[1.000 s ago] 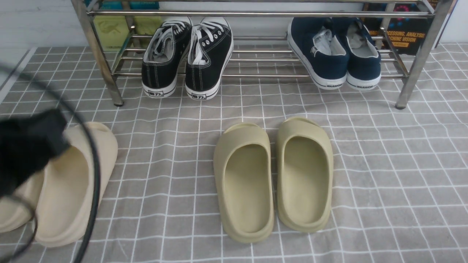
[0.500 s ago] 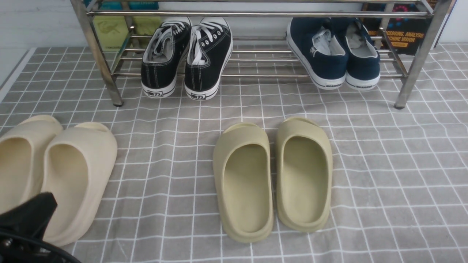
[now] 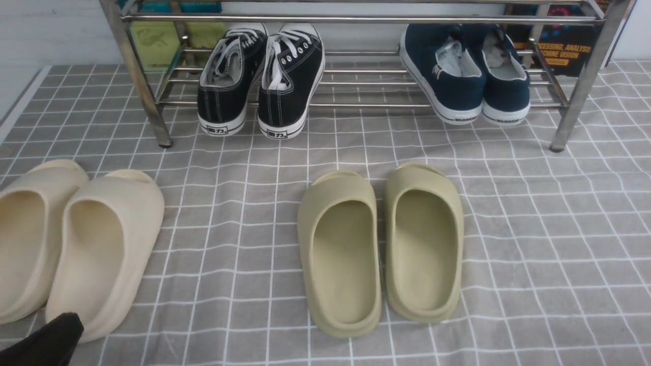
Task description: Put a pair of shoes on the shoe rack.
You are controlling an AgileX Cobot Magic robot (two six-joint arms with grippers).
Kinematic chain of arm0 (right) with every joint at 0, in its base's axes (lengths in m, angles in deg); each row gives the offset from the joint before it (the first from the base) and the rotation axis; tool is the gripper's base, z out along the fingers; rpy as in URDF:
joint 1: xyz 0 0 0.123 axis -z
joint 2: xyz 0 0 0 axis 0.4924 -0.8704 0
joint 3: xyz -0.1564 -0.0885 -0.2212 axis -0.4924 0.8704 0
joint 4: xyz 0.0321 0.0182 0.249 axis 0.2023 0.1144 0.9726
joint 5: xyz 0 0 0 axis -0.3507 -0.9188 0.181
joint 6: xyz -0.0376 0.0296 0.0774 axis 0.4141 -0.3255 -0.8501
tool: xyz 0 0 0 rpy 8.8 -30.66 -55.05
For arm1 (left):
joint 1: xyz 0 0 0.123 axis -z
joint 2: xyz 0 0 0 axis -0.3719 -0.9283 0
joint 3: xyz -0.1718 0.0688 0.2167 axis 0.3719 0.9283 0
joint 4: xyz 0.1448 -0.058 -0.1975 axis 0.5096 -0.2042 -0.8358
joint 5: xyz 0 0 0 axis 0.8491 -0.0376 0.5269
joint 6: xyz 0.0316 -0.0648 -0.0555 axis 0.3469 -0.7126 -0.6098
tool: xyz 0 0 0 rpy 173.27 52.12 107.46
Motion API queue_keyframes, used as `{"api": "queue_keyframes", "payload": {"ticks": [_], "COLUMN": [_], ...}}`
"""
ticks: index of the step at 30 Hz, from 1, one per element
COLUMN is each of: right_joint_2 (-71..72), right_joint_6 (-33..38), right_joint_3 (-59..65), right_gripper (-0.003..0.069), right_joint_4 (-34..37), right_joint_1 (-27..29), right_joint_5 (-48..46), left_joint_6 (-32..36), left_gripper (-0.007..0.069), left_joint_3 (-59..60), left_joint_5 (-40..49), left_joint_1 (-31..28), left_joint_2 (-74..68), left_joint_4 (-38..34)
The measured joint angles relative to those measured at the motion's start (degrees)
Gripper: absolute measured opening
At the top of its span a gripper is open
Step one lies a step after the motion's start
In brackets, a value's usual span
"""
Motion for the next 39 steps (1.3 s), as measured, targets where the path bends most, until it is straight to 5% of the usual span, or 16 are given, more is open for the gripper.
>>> {"api": "queue_keyframes", "payload": {"ticks": [9,39], "right_joint_2": [0.1,0.1], "right_joint_6": [-0.2,-0.3], "right_joint_3": [0.0,0.0], "right_gripper": [0.0239,0.0239], "right_joint_4": [0.0,0.0], "right_joint_1": [0.0,0.0], "right_joint_5": [0.0,0.0], "left_joint_6": [0.8,-5.0], "left_gripper": [-0.0013,-0.0013], "left_joint_3": [1.2,1.2], "left_joint_5": [15.2,15.6], "left_joint_1": [-4.5,-4.9], "left_joint_2": [6.4,6.4], "left_joint_4": [-0.4,-0.9]}}
